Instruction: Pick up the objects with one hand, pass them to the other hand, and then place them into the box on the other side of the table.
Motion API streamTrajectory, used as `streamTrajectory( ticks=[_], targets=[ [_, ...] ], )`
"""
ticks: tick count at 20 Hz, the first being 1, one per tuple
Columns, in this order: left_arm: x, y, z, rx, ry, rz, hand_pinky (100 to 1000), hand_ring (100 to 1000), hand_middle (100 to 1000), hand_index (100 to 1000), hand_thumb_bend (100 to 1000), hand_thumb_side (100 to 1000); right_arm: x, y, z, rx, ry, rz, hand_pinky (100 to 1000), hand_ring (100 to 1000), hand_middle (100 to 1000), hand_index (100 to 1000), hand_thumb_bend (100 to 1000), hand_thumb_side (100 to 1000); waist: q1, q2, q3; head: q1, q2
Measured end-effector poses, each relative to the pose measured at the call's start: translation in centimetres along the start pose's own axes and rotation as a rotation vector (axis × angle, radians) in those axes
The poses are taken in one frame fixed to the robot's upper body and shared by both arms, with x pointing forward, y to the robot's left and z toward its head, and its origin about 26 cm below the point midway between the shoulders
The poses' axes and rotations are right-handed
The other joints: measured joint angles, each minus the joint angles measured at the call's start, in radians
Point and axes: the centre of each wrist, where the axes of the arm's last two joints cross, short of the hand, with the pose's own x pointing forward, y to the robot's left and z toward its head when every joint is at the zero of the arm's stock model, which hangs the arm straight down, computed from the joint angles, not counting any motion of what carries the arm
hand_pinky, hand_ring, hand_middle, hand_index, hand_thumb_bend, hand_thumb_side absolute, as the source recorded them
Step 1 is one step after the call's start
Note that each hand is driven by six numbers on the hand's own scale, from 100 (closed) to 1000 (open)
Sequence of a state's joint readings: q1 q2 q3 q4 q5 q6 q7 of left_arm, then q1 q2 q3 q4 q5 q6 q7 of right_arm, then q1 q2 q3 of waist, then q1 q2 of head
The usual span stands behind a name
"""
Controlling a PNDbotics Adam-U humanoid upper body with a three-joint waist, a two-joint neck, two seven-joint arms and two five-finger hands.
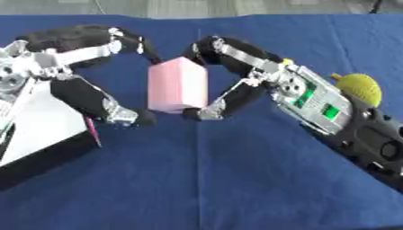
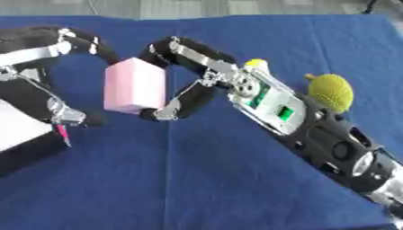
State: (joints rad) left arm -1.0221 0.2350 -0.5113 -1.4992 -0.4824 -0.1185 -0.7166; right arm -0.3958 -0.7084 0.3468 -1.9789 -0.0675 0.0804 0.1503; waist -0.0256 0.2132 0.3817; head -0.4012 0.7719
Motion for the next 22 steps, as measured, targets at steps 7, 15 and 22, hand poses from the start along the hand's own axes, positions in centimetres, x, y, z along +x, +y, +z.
streamTrajectory(
  ticks=[7,15,22],
  targets=[
    [0.1,-0.3,-0.5,0.043,0.011,-0.028,1000,946,809,852,598,486,0.0,0.1,0.0,0.006,0.005,-0.004,741,606,469,595,109,100,0.000,0.000,0.000,-0.003,0.000],
    [0.2,-0.4,-0.8,0.060,0.008,-0.004,1000,948,803,843,576,507,0.0,0.1,-0.1,0.010,0.010,-0.003,738,604,468,594,111,100,0.000,0.006,0.002,-0.013,0.000],
    [0.4,-0.5,-1.1,0.055,0.003,0.011,1000,948,803,840,569,524,0.0,0.2,-0.1,0.013,0.015,-0.002,715,601,471,598,108,100,0.000,0.006,0.005,-0.016,0.000]
  ],
)
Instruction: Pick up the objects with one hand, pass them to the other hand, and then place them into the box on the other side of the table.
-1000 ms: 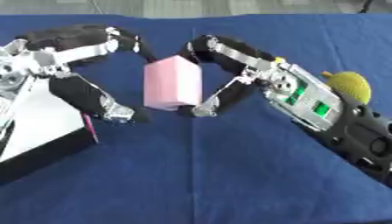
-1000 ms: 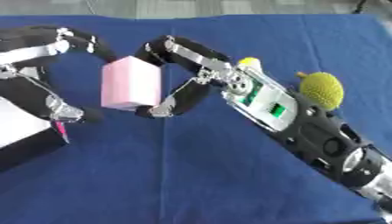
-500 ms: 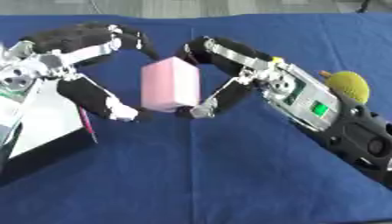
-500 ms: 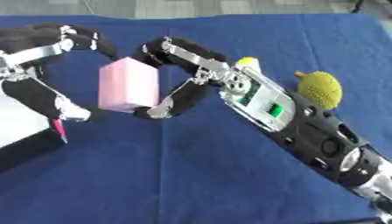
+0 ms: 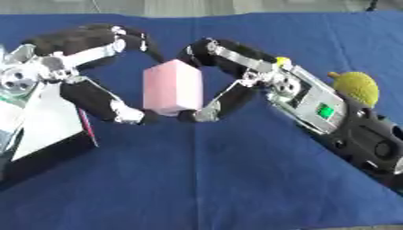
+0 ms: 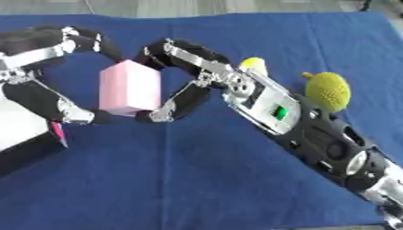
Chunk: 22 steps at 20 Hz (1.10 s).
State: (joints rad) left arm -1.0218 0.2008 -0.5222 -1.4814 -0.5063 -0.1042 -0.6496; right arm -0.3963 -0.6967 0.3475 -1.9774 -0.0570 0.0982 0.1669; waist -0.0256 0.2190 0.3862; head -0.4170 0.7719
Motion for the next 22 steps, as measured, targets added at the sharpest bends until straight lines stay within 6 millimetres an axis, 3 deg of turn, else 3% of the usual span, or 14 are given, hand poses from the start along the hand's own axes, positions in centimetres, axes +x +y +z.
streamTrajectory(
  ticks=[18,22],
  targets=[
    [-0.11,-0.52,-0.64,-0.032,0.012,0.006,1000,944,792,826,481,433,0.40,-0.21,-0.39,0.030,-0.001,-0.018,674,580,466,602,100,100,0.000,0.003,0.003,0.000,0.000],
    [0.06,-0.55,-0.83,-0.014,0.014,0.022,1000,930,765,802,239,397,0.46,-0.47,-0.41,0.029,0.001,-0.015,673,580,467,603,100,100,0.000,0.003,0.003,0.000,0.000]
  ],
)
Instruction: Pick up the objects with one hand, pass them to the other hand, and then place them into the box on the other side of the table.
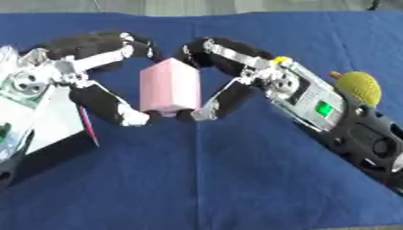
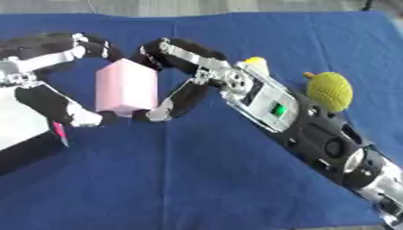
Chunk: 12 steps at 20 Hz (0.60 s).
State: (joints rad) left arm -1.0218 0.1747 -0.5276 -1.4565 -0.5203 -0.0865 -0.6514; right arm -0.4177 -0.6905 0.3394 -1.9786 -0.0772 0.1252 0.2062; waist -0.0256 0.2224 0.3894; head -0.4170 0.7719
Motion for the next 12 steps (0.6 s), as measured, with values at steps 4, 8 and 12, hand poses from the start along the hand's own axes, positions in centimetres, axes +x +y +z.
streamTrajectory(
  ticks=[4,8,12],
  targets=[
    [0.03,-0.03,-0.04,0.031,0.005,0.025,971,904,717,752,100,339,0.08,-0.20,-0.04,0.001,0.005,0.005,673,580,468,604,105,100,0.000,0.001,-0.001,0.000,0.000],
    [0.10,-0.22,-0.14,0.064,0.007,0.062,933,840,616,636,100,316,0.11,-0.31,-0.03,0.001,0.012,0.014,688,597,486,623,145,100,0.000,0.002,-0.001,0.000,0.000],
    [0.14,-0.36,-0.19,0.086,0.009,0.096,896,794,557,543,100,274,0.12,-0.41,-0.01,-0.001,0.016,0.022,701,615,505,644,277,100,0.000,0.002,-0.001,0.000,0.000]
  ],
)
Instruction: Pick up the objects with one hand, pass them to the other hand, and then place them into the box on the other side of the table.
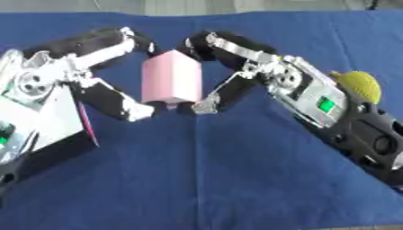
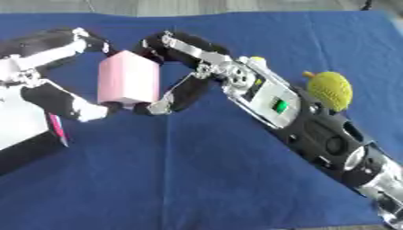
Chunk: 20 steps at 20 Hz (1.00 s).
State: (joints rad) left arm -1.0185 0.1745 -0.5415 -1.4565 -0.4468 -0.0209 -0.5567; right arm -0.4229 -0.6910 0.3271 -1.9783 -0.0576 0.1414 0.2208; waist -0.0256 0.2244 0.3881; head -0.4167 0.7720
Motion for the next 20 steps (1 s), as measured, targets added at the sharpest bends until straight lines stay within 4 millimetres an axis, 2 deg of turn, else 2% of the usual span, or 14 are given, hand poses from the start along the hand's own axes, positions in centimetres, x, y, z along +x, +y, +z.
streamTrajectory(
  ticks=[4,6,13,20],
  targets=[
    [0.03,-0.07,-0.03,0.010,0.004,0.018,874,768,516,463,100,279,0.00,-0.10,0.03,-0.011,0.001,0.004,715,657,548,687,455,102,0.000,0.000,-0.001,0.000,0.000],
    [0.01,-0.06,-0.01,0.014,0.008,0.019,872,765,509,439,100,276,-0.02,-0.09,0.05,-0.022,0.002,0.010,721,680,571,708,491,120,0.000,0.000,-0.002,0.001,0.000],
    [-0.20,0.14,0.21,0.023,0.020,0.021,865,754,490,385,100,261,-0.19,0.22,0.15,-0.055,-0.004,0.035,760,775,678,820,458,333,0.000,0.000,-0.002,0.001,0.000],
    [-0.57,0.32,0.40,0.027,0.044,0.017,862,750,476,374,100,255,-0.27,0.55,0.15,-0.072,-0.015,0.044,781,824,772,880,450,450,0.000,0.000,-0.003,0.005,0.000]
  ],
)
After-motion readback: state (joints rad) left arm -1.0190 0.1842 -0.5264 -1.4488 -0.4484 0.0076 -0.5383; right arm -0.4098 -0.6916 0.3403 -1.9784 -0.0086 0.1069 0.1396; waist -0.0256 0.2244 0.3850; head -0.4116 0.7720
